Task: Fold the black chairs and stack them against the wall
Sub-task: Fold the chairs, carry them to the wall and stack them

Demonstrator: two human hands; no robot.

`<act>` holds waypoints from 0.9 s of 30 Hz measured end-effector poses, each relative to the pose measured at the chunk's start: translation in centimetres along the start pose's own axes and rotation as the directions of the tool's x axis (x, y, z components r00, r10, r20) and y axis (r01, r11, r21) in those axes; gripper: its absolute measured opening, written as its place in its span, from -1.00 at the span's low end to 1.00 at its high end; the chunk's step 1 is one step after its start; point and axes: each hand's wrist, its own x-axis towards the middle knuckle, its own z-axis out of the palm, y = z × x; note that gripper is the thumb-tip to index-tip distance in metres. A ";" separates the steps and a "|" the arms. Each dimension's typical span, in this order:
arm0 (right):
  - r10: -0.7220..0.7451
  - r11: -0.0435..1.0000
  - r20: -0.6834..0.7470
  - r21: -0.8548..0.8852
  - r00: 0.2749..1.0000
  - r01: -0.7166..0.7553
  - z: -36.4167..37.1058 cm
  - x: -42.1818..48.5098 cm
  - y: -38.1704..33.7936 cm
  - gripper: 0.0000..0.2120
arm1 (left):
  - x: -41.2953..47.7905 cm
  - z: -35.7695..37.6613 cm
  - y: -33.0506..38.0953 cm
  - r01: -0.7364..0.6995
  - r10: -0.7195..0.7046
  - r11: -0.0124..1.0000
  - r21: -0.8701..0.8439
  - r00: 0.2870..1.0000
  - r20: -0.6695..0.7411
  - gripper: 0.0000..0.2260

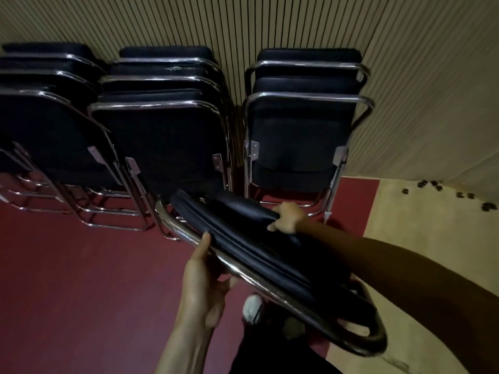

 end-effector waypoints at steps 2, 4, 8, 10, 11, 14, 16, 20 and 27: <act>0.003 0.998 0.043 -0.068 0.999 -0.001 -1.7 2.1 0.3 -0.66 | 1.5 1.6 0.3 0.023 -0.022 1.000 -0.011 0.999 0.047 -0.63; 0.027 0.993 0.081 -0.113 0.996 -0.018 -3.2 4.0 0.7 -0.63 | 2.9 3.0 0.6 0.065 -0.063 0.998 -0.025 0.996 0.060 -0.60; 0.047 0.985 0.137 -0.172 0.989 -0.023 -5.7 7.2 1.6 -0.64 | 5.4 5.8 0.9 0.118 -0.116 0.991 -0.060 0.993 0.033 -0.61; 0.037 0.982 0.160 -0.189 0.986 -0.006 -6.8 8.3 2.4 -0.68 | 6.2 7.5 0.8 0.114 -0.113 0.991 -0.064 0.993 0.019 -0.62; 0.037 0.980 0.174 -0.200 0.984 -0.001 -7.3 8.8 2.9 -0.69 | 6.4 8.4 0.6 0.106 -0.105 0.993 -0.060 0.994 0.013 -0.65; 0.001 0.972 0.212 -0.228 0.977 0.048 -8.8 10.7 4.4 -0.68 | 6.7 11.5 -0.1 0.079 -0.079 0.996 -0.033 0.997 -0.007 -0.70; -0.039 0.969 0.221 -0.229 0.974 0.091 -10.1 11.8 5.1 -0.68 | 7.3 13.3 -0.5 0.069 -0.072 0.997 -0.047 0.995 -0.065 -0.58; -0.125 0.959 0.285 -0.211 0.950 0.189 -12.5 13.6 5.8 -0.68 | 8.4 16.2 -1.1 0.038 -0.055 0.993 -0.111 0.986 -0.159 -0.55; -0.155 0.933 0.323 -0.262 0.934 0.245 -14.6 16.0 6.1 -0.52 | 9.3 20.5 -2.7 -0.002 -0.047 0.979 -0.205 0.970 -0.237 -0.89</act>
